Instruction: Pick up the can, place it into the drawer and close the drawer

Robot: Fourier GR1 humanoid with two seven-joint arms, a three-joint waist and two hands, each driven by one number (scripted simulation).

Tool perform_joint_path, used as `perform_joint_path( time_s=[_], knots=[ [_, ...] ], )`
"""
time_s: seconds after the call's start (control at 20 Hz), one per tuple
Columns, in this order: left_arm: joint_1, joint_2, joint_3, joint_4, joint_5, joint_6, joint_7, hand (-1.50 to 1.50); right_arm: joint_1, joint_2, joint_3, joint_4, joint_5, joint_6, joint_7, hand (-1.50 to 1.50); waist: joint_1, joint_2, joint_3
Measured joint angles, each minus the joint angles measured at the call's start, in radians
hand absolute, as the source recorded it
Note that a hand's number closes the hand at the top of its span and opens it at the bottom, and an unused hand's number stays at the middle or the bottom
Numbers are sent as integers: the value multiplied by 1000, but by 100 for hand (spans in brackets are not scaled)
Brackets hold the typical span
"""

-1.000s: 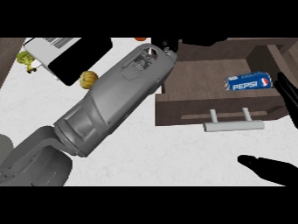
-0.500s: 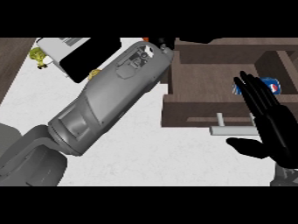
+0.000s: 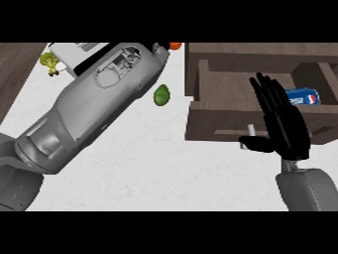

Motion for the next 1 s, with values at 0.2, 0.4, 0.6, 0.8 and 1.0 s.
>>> perform_joint_path(
  time_s=[0.2,0.4,0.6,0.8,1.0],
  knots=[
    [25,64,-4,-80,-22,-8,51,-150,-70,4,-27,132,37,-90,-32,-150,6,-7,-9],
    [41,110,-12,-143,-36,-16,110,-150,-152,0,-59,267,78,-164,-45,-150,17,-10,-13],
    [88,160,-15,-222,-44,-26,145,-150,-237,-8,-91,397,113,-222,-44,-150,27,-9,-14],
    [149,209,-17,-299,-50,-39,162,-150,-323,-10,-133,529,132,-308,-47,-150,37,-5,-12],
    [205,248,-13,-373,-57,-41,181,-150,-413,-12,-176,662,136,-382,-53,-150,41,1,-9]
  ],
)
